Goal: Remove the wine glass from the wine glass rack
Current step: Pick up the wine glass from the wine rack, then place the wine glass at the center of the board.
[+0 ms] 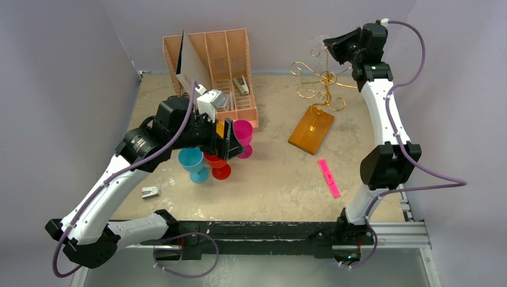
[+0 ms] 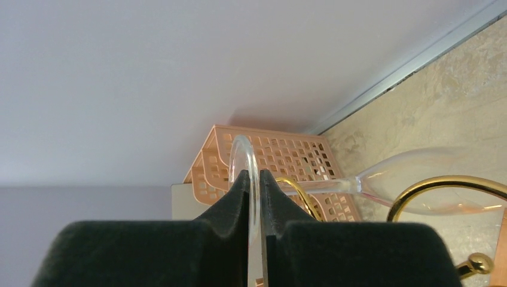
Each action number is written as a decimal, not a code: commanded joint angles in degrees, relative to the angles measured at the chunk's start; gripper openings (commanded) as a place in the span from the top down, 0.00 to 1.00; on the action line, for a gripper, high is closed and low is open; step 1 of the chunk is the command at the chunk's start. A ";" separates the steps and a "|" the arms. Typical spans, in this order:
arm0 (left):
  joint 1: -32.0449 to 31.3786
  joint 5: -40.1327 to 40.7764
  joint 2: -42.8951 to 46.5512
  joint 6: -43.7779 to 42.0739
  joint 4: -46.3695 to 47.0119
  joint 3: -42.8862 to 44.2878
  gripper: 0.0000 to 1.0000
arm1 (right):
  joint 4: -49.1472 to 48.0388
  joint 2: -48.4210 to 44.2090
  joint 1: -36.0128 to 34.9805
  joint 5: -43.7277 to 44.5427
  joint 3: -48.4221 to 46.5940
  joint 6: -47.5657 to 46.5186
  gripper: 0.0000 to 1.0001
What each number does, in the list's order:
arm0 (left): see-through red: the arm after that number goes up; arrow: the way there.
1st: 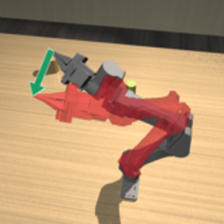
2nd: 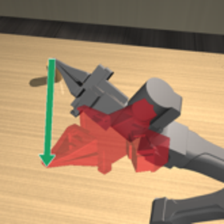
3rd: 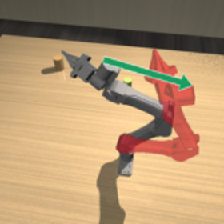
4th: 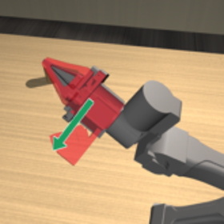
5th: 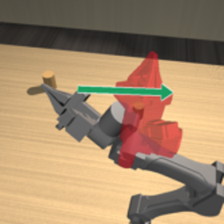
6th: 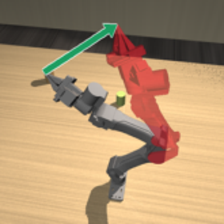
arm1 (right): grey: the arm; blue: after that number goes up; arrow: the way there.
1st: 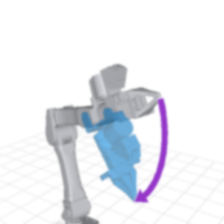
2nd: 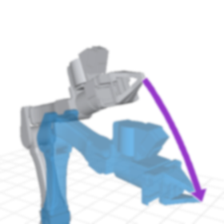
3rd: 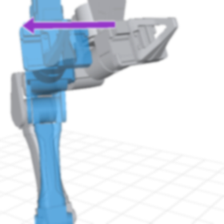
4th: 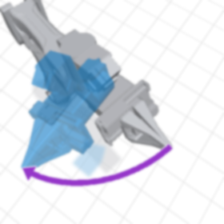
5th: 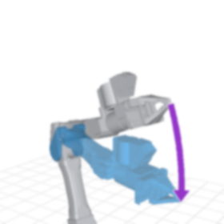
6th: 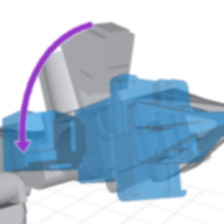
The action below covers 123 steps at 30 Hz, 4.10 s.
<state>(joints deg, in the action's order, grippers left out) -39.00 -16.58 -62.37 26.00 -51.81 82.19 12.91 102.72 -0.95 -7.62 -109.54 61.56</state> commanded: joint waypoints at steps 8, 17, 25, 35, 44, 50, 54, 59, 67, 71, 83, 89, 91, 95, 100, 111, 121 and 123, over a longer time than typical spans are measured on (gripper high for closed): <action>0.16 -1.35 2.09 1.07 2.77 1.96 0.09 | -2.33 -2.55 0.86 -3.35 -2.72 -1.25 1.00; 0.16 2.41 2.94 1.88 1.78 2.33 0.08 | -5.11 -4.37 0.86 -6.02 1.10 -2.24 1.00; 0.16 7.05 3.05 1.67 -0.02 3.42 0.07 | -9.04 -8.17 0.86 -0.69 5.61 -7.06 1.00; 0.16 8.34 3.58 1.77 -1.10 3.50 0.06 | -14.06 -10.74 0.86 -6.51 11.58 -4.28 1.00; 0.16 14.45 6.36 3.82 -1.20 2.09 0.06 | -15.02 -11.47 0.78 -11.09 13.97 -1.58 1.00; 0.16 16.47 8.51 4.66 -0.16 0.68 0.06 | -13.08 -10.46 0.47 -15.68 12.45 -1.60 1.00; 0.16 16.49 8.40 4.84 -0.48 0.69 0.06 | -13.08 -12.24 0.41 -15.15 14.66 -1.52 1.00; 0.15 18.58 8.65 4.94 -0.42 0.43 0.06 | -16.15 -12.02 0.51 -18.22 17.45 1.67 1.00; 0.16 19.09 8.69 4.59 -0.28 0.43 0.06 | -22.56 -5.83 0.44 -26.37 11.30 8.78 1.00; 0.16 19.06 8.64 4.40 -0.40 0.50 0.06 | -22.54 -3.90 0.42 -27.32 8.02 9.39 1.00; 0.15 17.43 8.44 3.98 1.27 -0.15 0.06 | -30.25 -3.42 0.42 -38.13 4.30 14.36 1.00; 0.16 16.84 8.06 4.88 1.54 -0.10 0.06 | -35.20 -1.56 0.29 -41.50 1.69 15.38 1.00; 0.16 16.84 8.17 5.10 1.39 -0.10 0.06 | -36.87 -0.06 -0.41 -43.88 -1.44 16.54 1.00; 0.16 15.62 8.81 4.38 0.34 1.50 0.00 | -35.76 3.81 -1.93 -50.36 -8.14 18.30 1.00; 0.16 17.47 10.42 3.65 0.57 0.42 0.00 | -38.24 4.58 -3.63 -57.25 -9.40 20.20 1.00; 0.14 16.44 9.61 4.83 0.66 1.17 0.00 | -29.35 -6.12 -8.85 -64.03 -0.58 3.15 1.00; 0.16 4.91 9.65 4.79 7.55 2.34 0.00 | 4.55 -21.18 -12.66 -54.68 10.25 -31.10 1.00; 0.16 -0.06 8.86 5.59 11.13 2.19 0.00 | 4.97 -23.68 -14.30 -53.32 13.67 -33.33 1.00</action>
<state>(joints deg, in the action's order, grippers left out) -39.00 -6.09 -52.97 30.48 -49.87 82.63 9.61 83.15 -12.58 -64.95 -100.68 40.49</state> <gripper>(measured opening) 0.998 0.069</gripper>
